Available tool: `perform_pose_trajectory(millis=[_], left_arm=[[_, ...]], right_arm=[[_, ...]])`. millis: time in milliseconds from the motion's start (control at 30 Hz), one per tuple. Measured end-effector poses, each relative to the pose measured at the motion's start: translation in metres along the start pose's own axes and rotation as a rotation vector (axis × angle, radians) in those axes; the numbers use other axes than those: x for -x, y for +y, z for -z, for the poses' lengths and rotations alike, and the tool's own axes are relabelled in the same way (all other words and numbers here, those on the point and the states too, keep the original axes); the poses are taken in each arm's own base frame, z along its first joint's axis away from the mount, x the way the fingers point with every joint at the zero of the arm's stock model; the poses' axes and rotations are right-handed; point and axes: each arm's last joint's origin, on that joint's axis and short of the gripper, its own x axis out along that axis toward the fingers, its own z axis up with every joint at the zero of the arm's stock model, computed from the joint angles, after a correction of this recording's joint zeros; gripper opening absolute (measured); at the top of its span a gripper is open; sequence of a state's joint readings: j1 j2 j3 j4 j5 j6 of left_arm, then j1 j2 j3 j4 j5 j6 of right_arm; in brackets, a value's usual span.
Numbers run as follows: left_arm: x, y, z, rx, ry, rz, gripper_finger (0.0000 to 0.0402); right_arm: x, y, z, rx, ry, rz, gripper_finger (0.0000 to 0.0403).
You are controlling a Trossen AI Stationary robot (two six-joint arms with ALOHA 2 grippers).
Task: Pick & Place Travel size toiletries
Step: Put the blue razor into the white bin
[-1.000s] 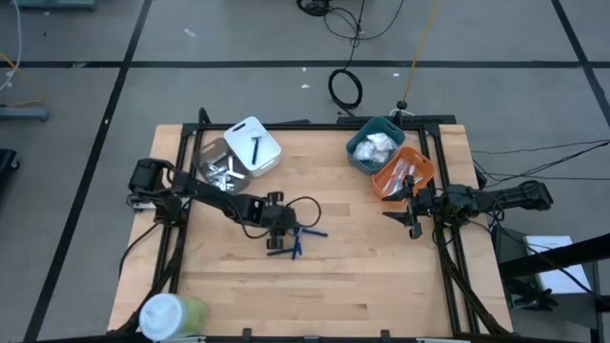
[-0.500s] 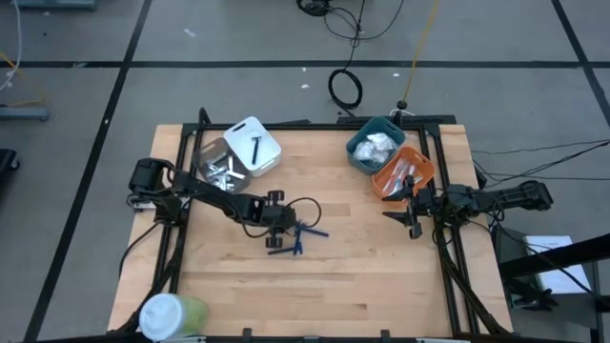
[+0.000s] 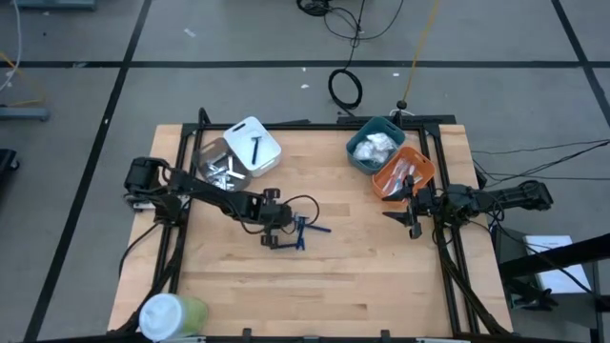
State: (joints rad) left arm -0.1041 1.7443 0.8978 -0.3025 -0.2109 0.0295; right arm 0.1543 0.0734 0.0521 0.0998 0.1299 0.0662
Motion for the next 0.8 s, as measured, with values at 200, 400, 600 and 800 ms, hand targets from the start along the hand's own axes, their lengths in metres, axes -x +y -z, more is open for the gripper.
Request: perform_pose_trajectory(millis=[200,400,600,800], left_arm=[[0.031,0.007,-0.009,0.027,-0.107,-0.005,0.0033],[0.062,0.021,-0.016,0.107,-0.241,-0.011,0.0017],[0.077,0.048,0.0,0.167,-0.329,0.024,0.0012],[0.083,0.077,0.021,0.279,-0.479,-0.042,0.0015]], right_arm=[[0.0,0.0,0.0,0.0,-0.001,0.0,0.0192],[0.0,0.0,0.0,0.0,0.0,0.0,0.0192],[0.0,0.0,0.0,0.0,0.0,0.0,0.0192],[0.0,0.0,0.0,0.0,0.0,0.0,0.0192]])
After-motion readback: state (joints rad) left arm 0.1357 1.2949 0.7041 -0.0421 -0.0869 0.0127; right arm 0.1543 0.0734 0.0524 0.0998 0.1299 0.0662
